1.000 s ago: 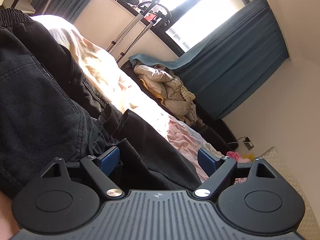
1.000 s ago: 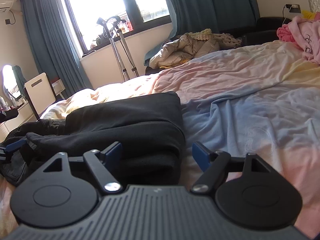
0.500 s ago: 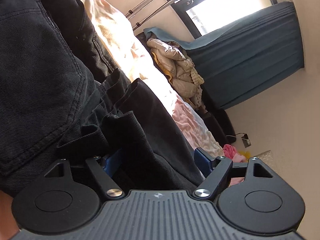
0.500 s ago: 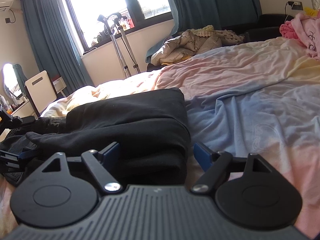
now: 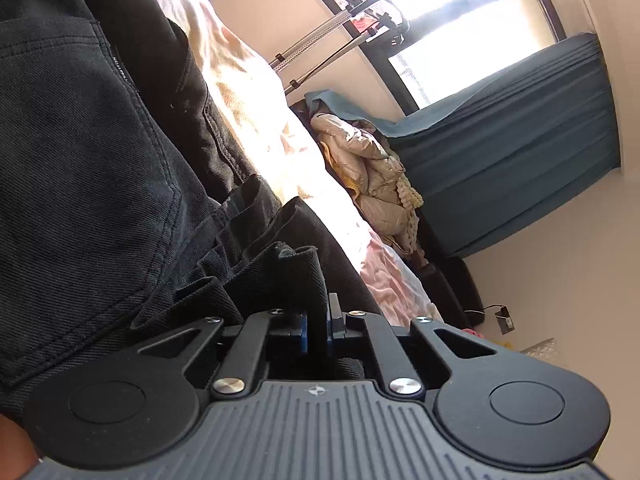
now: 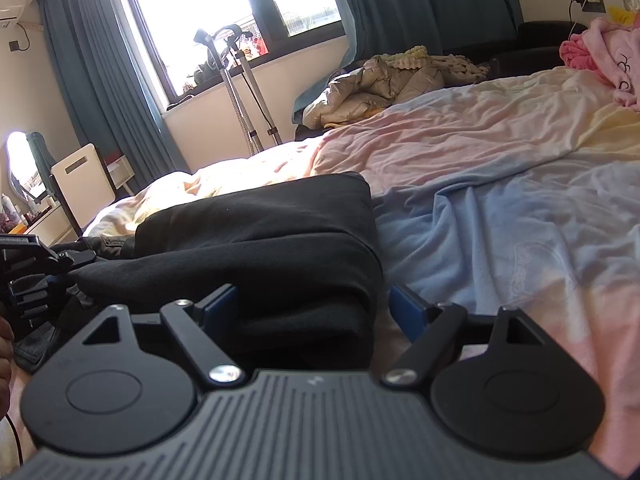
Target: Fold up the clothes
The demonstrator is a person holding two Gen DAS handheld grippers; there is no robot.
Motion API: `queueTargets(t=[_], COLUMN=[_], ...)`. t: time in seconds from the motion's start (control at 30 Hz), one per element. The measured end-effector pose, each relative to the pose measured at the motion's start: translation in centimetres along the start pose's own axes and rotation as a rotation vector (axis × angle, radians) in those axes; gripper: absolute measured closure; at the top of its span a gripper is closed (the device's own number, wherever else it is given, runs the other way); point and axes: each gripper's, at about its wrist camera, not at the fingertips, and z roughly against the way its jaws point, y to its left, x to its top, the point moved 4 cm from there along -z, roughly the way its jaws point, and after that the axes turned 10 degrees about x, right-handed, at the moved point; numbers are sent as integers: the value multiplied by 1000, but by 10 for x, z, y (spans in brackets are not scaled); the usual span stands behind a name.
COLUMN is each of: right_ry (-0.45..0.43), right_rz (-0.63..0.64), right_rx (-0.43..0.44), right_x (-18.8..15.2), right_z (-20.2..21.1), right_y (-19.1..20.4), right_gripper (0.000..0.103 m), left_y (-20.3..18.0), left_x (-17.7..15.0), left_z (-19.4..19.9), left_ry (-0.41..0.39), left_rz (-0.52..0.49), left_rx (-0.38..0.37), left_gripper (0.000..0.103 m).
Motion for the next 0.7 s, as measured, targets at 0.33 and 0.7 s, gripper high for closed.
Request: queueTargets(t=[0.33,0.7], right_ry=[-16,-18], right_rz=[-19,-35], right_rx=[-6,19], right_x=[2,3], right_z=[2,2], right_y=[-4,-5], right_gripper=[19,19], left_y=[7,-16], left_x=[-16,-31], left_z=[8,40], left_ry=[1,-73], left_rz=[-105,-324], left_rx=[116,190], left_gripper=[94,81])
